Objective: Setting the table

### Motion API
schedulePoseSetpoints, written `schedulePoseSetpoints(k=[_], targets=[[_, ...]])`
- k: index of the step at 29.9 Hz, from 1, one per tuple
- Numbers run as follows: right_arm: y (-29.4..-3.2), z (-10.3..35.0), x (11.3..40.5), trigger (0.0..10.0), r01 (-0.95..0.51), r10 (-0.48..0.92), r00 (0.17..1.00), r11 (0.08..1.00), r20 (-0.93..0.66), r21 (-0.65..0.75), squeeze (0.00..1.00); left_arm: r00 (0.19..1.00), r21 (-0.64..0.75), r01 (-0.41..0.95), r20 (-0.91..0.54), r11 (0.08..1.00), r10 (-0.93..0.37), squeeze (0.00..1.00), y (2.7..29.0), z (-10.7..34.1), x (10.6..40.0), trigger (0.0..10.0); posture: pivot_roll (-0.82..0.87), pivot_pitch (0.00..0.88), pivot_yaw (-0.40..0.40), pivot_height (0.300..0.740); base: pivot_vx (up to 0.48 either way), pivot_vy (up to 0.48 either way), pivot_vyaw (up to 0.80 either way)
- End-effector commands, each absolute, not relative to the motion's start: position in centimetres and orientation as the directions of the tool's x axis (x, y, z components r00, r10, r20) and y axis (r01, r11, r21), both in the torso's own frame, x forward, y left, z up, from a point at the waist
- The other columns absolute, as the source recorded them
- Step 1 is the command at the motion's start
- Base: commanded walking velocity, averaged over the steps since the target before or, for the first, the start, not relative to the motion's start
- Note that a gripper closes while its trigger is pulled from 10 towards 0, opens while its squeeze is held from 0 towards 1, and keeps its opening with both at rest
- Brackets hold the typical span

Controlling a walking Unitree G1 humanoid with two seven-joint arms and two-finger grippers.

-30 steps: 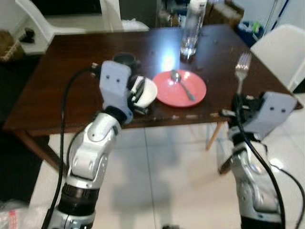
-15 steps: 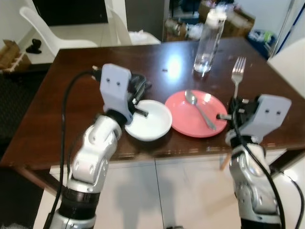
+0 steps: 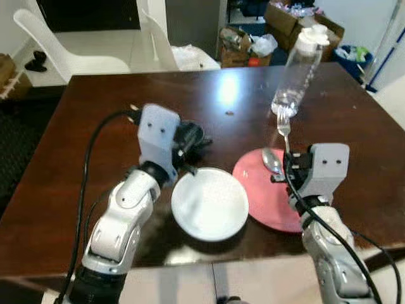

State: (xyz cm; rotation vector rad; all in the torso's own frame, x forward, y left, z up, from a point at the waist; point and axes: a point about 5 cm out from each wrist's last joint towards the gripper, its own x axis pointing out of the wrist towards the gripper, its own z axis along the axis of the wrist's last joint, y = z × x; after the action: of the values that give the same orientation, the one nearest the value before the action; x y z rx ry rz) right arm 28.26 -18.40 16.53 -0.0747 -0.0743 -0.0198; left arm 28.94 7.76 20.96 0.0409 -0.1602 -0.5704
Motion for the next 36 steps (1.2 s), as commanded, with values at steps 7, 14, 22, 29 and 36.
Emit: schedulePoseSetpoints(k=[7,14,22,29,36], targets=[[-18.8,16.2,28.4,10.0,-0.121,0.123,0.992,0.983,0.005,-0.136,0.00,0.704,0.204,0.690,0.031,0.694,-0.709,0.00,10.7,21.2,27.0,10.0,-0.07,0.076,0.070,0.740,0.000,0.000,0.00],[-18.9,15.1,26.8,10.0,-0.241,0.221,0.965,0.960,-0.144,-0.140,0.00,0.576,0.372,0.789,-0.172,0.488,-0.799,0.00,13.5,22.0,25.1,10.0,-0.06,0.080,0.061,0.740,0.000,0.000,0.00],[-20.0,14.5,24.7,10.0,-0.251,0.220,0.950,0.960,-0.221,-0.124,0.00,0.478,0.354,0.850,-0.204,0.391,-0.854,0.00,12.7,22.5,24.0,10.0,-0.08,0.084,0.071,0.740,0.000,0.000,0.00],[-19.6,14.2,25.3,10.0,-0.281,0.253,0.942,0.954,-0.221,-0.108,0.00,0.472,0.364,0.850,-0.203,0.382,-0.858,0.00,12.5,22.7,24.5,10.0,-0.08,0.081,0.075,0.740,0.000,0.000,0.00],[-19.6,13.1,25.7,10.0,-0.292,0.249,0.928,0.948,-0.277,-0.125,0.00,0.479,0.363,0.847,-0.202,0.389,-0.854,0.00,12.5,22.7,24.7,10.0,-0.08,0.083,0.074,0.740,0.000,0.000,0.00]])
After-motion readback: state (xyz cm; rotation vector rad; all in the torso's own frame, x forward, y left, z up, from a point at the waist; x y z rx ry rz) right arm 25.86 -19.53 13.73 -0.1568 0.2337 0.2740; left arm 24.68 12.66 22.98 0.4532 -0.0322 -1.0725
